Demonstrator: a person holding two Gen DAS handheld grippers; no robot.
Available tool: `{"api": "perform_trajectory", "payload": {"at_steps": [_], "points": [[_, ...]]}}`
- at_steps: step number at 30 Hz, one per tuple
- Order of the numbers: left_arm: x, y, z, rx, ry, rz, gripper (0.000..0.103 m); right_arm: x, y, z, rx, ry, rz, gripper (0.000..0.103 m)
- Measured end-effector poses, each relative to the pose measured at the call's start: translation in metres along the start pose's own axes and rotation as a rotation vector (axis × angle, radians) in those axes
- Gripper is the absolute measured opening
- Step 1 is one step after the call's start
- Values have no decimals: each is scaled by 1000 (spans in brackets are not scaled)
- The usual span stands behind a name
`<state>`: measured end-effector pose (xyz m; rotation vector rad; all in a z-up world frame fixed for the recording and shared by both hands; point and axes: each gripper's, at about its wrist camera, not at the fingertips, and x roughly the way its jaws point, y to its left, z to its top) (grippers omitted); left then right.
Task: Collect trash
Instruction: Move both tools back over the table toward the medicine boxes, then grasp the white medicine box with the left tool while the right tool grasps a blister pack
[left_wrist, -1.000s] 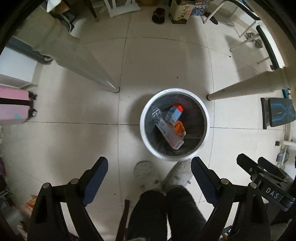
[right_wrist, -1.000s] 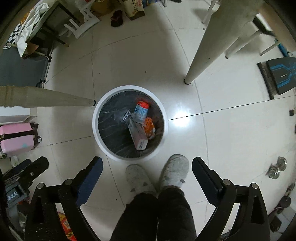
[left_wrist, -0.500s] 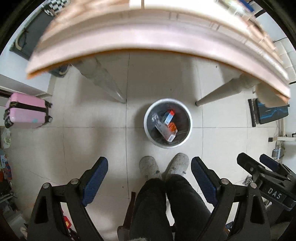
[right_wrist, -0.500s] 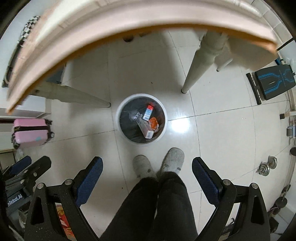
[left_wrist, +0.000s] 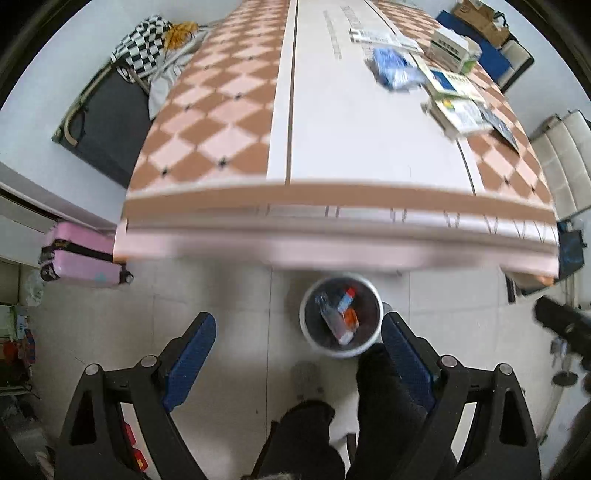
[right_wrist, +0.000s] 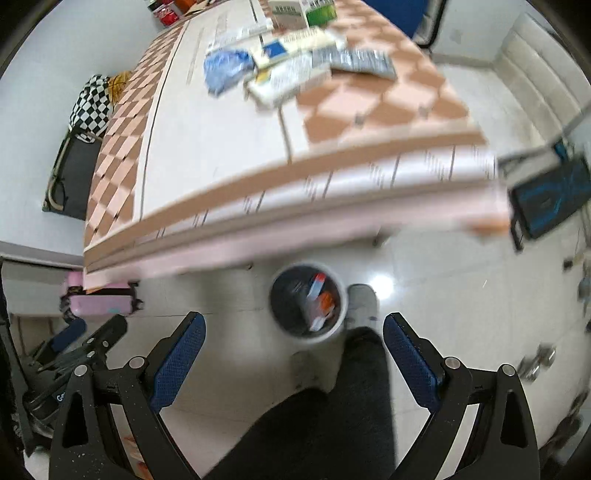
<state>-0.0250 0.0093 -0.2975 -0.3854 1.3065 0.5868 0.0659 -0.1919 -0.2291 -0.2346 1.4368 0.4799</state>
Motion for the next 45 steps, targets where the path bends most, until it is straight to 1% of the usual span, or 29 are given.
{"api": "perform_trajectory", "payload": {"at_steps": [3,4,6,7,8,11,15,16,20,21,24,25,26,27,28,29,30,31,33,34,35,37,38,39,42,43,45], "points": [[8,-20,33,-12,-11,37,91,5,-16,65,-111,22,-54,98],[17,-28,46,-16,-6,57,91,11,-22,87,-161,35,-75,98],[28,-37,70,-38,8,74,91,25,-27,132,-279,74,-119,98],[35,-42,82,-50,19,85,92,31,-31,147,-323,89,-135,98],[41,-47,91,-61,28,88,92,40,-32,167,-389,114,-157,98],[58,-61,117,-86,53,102,92,69,-31,214,-566,182,-197,98],[76,-76,141,-101,80,123,92,102,-24,248,-780,249,-244,98],[79,-78,144,-102,85,128,92,107,-23,253,-816,262,-242,98],[90,-87,154,-106,106,143,92,126,-16,269,-924,310,-229,98],[91,-88,155,-106,110,146,92,129,-15,270,-944,324,-210,98],[94,-91,158,-108,123,154,92,137,-8,275,-974,337,-200,98],[94,-91,159,-106,126,155,92,139,-7,275,-976,339,-190,97],[93,-90,159,-103,129,156,92,142,-7,275,-979,346,-182,84],[93,-90,159,-100,131,158,92,142,-6,276,-977,343,-175,79],[93,-90,159,-96,132,160,92,141,-4,276,-981,341,-173,77],[92,-90,160,-87,133,164,92,139,-3,278,-984,332,-168,70],[93,-91,159,-81,133,168,92,137,-4,279,-973,326,-165,57],[94,-95,161,-71,134,175,92,132,-3,280,-957,320,-158,55],[93,-101,164,-50,132,185,92,124,-8,282,-910,316,-140,46],[88,-104,166,-29,121,192,92,119,-14,285,-859,312,-132,43],[84,-107,168,-10,113,197,92,116,-18,289,-810,311,-124,37],[72,-117,175,42,80,206,92,107,-37,295,-670,320,-87,30],[65,-122,179,72,60,206,92,103,-46,294,-618,324,-71,19],[58,-129,183,104,41,204,92,98,-61,295,-542,323,-46,15],[44,-153,198,229,3,160,92,92,-93,299,-394,304,-7,9],[42,-167,205,300,-2,132,92,91,-104,300,-347,298,1,9],[47,-184,214,412,14,93,92,89,-125,304,-257,297,22,8]]}}
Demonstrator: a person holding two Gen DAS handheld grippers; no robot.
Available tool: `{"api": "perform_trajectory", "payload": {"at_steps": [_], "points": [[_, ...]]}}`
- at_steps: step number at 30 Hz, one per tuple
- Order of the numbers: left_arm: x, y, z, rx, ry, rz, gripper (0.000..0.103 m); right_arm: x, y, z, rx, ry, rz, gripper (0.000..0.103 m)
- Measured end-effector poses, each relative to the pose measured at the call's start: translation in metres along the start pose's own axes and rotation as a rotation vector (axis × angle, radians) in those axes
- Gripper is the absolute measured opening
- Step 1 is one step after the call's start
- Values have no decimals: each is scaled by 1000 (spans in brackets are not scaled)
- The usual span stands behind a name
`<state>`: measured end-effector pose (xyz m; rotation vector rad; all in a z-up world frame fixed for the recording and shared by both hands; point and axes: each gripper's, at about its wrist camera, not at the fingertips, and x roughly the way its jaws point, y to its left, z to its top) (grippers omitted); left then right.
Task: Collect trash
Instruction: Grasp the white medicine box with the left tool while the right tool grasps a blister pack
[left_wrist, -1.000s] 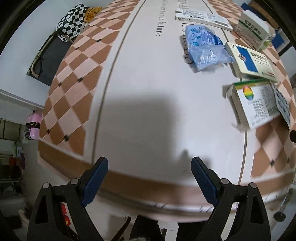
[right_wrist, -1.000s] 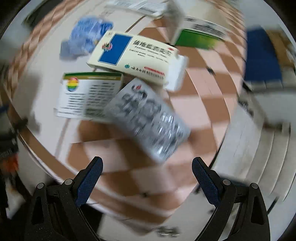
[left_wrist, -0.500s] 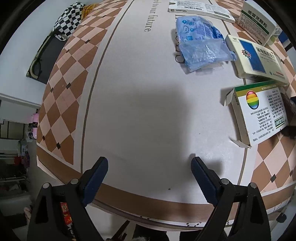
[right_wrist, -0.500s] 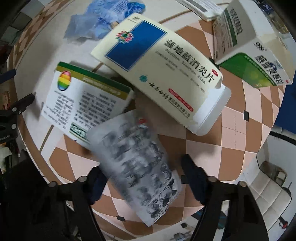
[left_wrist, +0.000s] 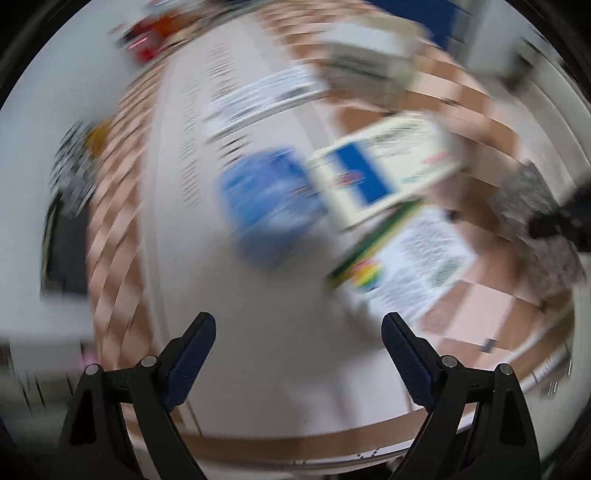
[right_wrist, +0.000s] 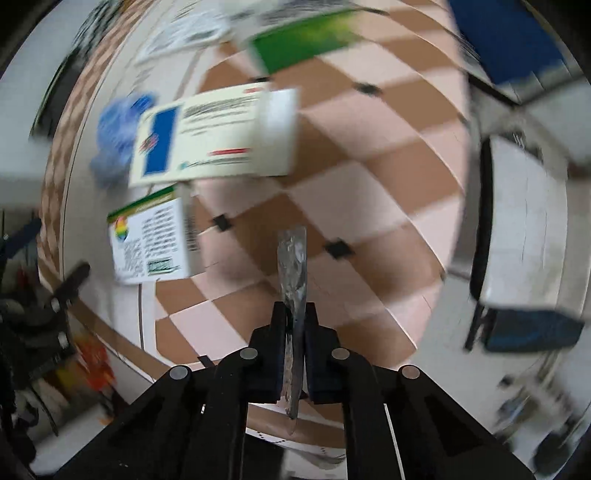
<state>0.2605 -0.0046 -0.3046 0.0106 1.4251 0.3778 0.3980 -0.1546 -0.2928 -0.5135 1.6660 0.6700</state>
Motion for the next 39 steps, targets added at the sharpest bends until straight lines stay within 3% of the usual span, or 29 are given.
{"api": "perform_trajectory", "payload": {"at_steps": [5,8,14,17,19,23,26,30,35,39], "points": [[24,-41,22,303,63,-68,92,-2,-29,-18,99,3,27,8],[36,-51,23,386,103,-86,92,-1,-38,-22,116,3,29,8],[47,-63,34,401,121,-102,90,14,-20,-16,119,2,30,8],[45,-63,38,390,126,-156,77,14,-15,-16,113,1,25,8],[43,-64,40,388,109,-142,76,13,-11,-19,114,1,23,8],[42,-48,38,293,126,-157,74,12,-10,-19,117,-3,24,8],[42,-26,28,83,189,-174,74,13,-7,-21,117,1,28,8],[45,1,19,-151,208,-214,74,16,1,-21,103,1,13,8],[56,0,25,-161,218,-213,79,18,7,-17,102,11,-4,8],[55,-3,31,-154,197,-226,76,20,10,-16,99,20,-13,8]]}}
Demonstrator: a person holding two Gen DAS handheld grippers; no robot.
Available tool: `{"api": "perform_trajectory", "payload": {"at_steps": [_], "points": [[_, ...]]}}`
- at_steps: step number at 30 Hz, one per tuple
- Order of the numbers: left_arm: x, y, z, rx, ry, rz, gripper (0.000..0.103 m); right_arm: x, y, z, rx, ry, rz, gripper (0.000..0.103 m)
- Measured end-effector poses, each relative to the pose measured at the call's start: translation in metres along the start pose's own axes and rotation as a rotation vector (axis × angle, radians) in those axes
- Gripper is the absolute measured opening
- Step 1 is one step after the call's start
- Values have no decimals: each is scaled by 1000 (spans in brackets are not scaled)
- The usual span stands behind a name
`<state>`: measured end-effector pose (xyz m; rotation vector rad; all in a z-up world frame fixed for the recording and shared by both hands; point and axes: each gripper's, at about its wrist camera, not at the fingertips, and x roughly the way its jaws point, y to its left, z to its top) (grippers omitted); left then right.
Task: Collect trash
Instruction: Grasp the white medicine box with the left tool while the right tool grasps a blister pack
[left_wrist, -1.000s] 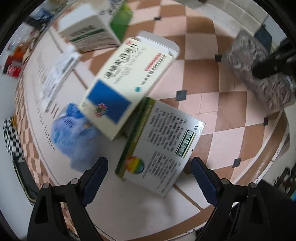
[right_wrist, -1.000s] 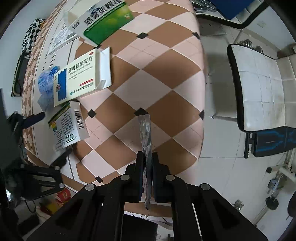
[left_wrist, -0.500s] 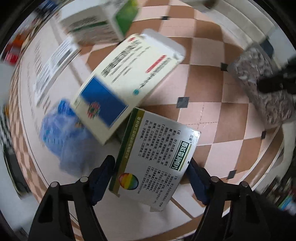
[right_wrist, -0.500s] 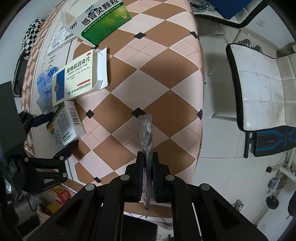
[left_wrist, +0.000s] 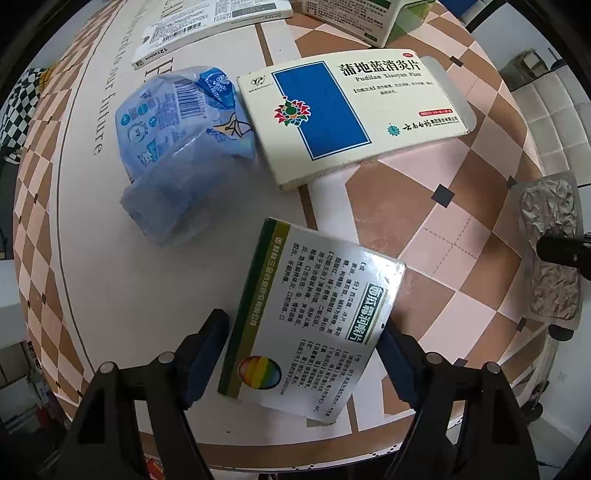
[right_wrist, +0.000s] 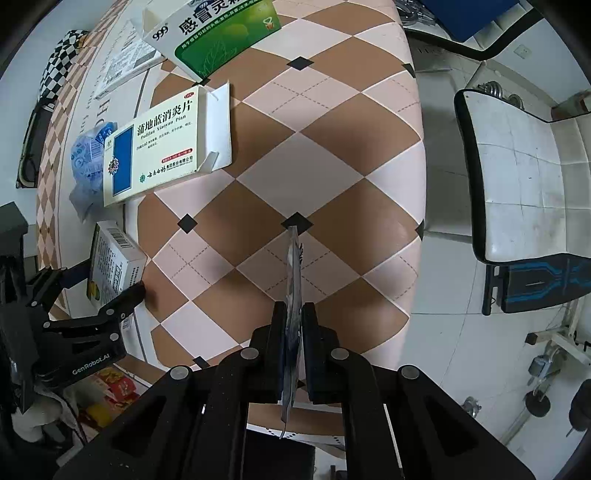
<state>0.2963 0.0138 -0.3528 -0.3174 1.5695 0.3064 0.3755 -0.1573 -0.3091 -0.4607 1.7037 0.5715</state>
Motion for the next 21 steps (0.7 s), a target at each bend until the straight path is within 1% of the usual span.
{"api": "perform_trajectory", "payload": {"at_steps": [1,2,4,5,7,11,13,17,20,21], "points": [[0,3,-1,6,-7,0,72,2,1,0,-3,6,-3,8],[-1,7,-14,8,-15,1,72,3,3,-1,-7,8,-7,8],[-4,1,-18,17,-30,16,71,3,5,-3,-17,0,-13,8],[-4,4,-21,14,-40,28,70,3,7,-4,-20,-6,-15,8],[-7,-3,-35,0,-63,40,70,-1,9,-8,-18,-23,-10,7],[-33,-1,-48,-31,-113,50,70,-14,16,-19,-7,-81,-7,7],[-53,-3,-65,-40,-146,59,70,-22,20,-26,4,-108,1,7],[-90,2,-97,-55,-214,68,70,-41,39,-54,27,-183,20,7],[-110,9,-128,-59,-266,61,70,-55,60,-86,52,-239,44,7],[-119,14,-141,-60,-283,56,70,-60,69,-101,64,-260,54,7]]}}
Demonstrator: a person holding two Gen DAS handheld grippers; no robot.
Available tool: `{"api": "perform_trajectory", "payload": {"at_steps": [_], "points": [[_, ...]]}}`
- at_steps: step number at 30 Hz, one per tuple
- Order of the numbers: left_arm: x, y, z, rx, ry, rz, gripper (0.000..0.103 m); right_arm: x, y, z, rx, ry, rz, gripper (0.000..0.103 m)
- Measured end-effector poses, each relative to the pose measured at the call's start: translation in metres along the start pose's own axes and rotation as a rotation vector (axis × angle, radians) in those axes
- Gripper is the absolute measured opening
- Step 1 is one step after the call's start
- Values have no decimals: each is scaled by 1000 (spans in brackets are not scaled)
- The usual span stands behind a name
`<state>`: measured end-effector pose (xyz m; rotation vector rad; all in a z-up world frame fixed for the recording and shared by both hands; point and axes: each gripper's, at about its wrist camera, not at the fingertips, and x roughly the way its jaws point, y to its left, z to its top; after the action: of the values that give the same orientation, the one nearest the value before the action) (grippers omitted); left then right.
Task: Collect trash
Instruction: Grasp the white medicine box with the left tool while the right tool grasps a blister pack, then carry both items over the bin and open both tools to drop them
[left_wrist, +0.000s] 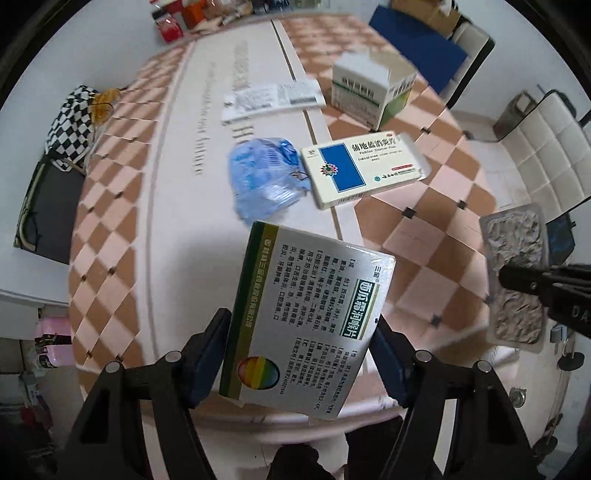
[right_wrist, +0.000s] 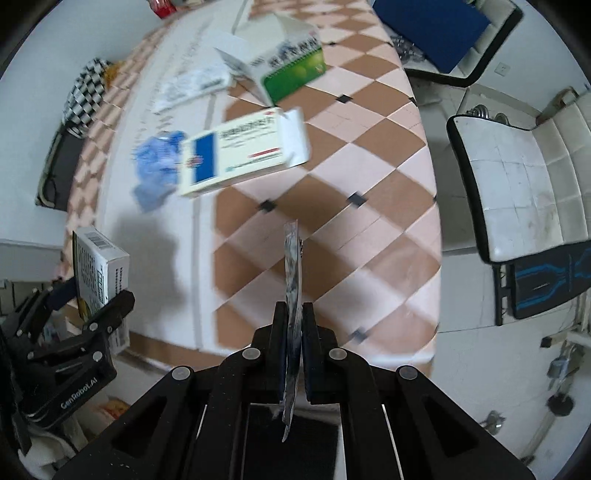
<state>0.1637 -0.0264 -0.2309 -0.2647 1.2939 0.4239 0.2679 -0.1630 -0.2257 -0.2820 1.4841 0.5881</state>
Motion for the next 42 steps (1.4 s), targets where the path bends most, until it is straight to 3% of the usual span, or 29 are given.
{"api": "perform_trajectory", "payload": {"at_steps": [4,9,13,18,21,27,37,42], "points": [[-36,24,-36,0,-59,-27,70,-23,28,-51,31,-61,10,7],[-51,56,-89,3,-90,-79,70,-40,63,-136,91,-102,28,7],[-49,74,-133,3,-67,-115,70,-30,82,-196,125,-87,51,7],[-22,84,-185,-11,31,-145,70,14,96,-259,161,-1,72,7],[10,85,-209,-34,101,-166,70,50,93,-280,182,47,76,7],[121,87,-241,-155,277,-274,70,154,64,-305,262,129,91,7],[313,74,-258,-253,414,-327,70,344,8,-308,351,208,138,7],[378,69,-263,-276,456,-348,70,419,-8,-301,355,235,149,7]]}}
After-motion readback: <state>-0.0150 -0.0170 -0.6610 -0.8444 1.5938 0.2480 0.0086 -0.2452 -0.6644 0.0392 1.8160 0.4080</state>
